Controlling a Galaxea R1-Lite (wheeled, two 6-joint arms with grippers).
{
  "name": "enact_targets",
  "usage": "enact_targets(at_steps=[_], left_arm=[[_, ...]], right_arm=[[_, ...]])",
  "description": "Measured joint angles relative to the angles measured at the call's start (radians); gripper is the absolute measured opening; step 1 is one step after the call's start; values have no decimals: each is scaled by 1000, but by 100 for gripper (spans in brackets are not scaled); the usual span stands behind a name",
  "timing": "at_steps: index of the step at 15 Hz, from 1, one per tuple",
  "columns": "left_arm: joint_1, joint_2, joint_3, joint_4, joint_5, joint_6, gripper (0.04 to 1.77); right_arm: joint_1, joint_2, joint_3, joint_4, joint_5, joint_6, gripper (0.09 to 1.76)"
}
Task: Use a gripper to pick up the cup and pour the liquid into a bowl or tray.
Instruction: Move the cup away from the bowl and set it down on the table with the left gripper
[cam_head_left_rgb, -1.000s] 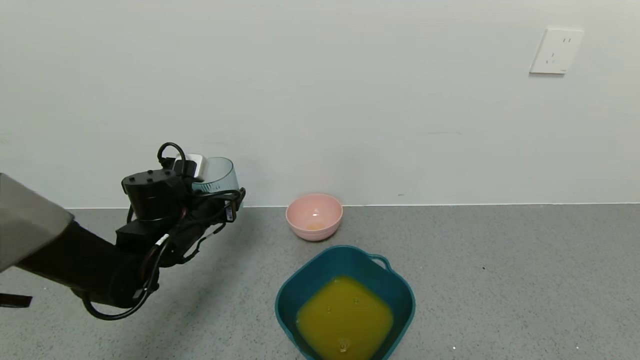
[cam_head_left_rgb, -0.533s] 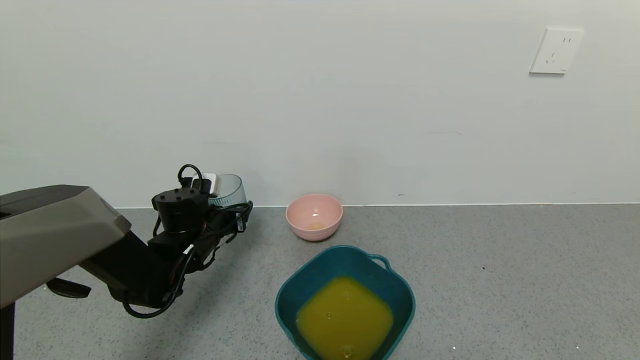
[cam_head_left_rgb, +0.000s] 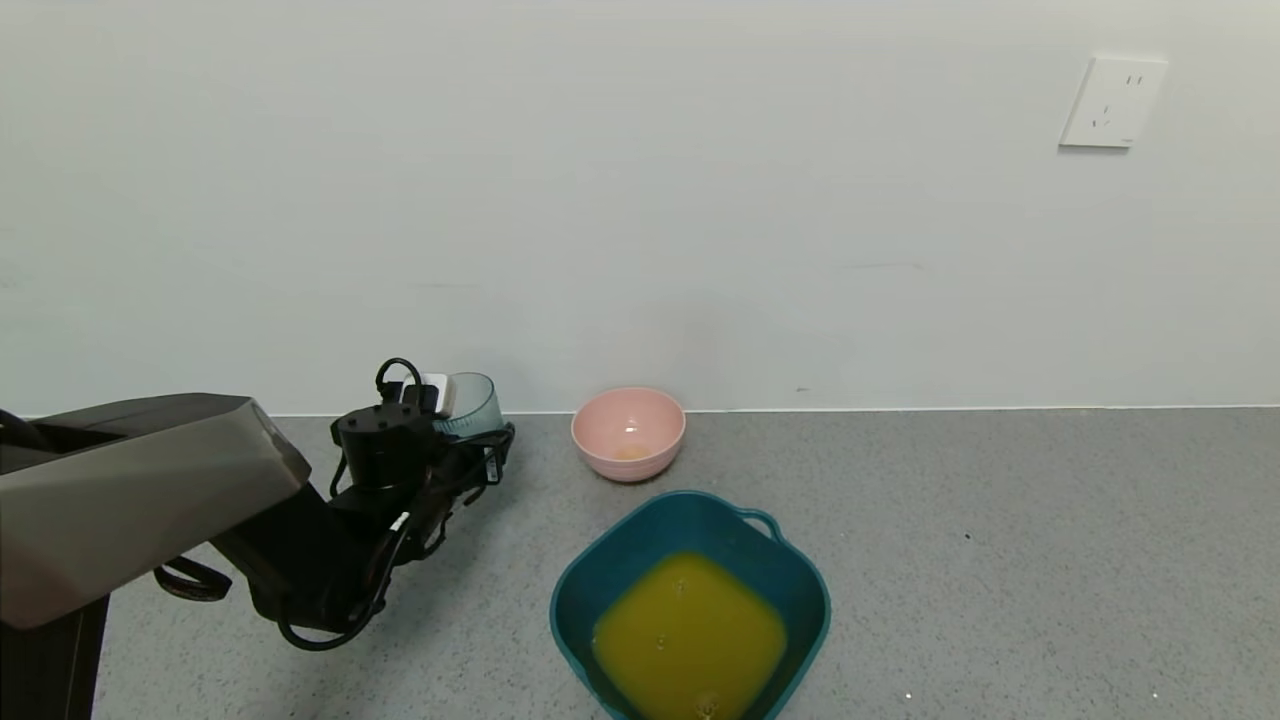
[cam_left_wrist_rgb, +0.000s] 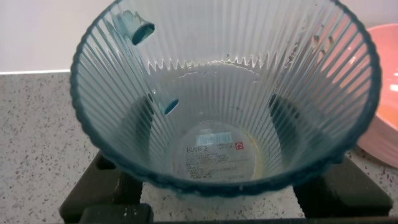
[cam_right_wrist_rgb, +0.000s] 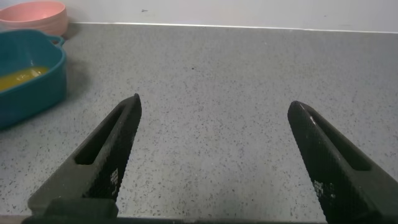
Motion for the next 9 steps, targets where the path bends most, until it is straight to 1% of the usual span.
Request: enact_targets(at_steps=[9], left_arm=[[-3, 66, -13, -6, 2, -26, 131]], right_arm=[[0, 0, 0, 0, 0, 0, 171]])
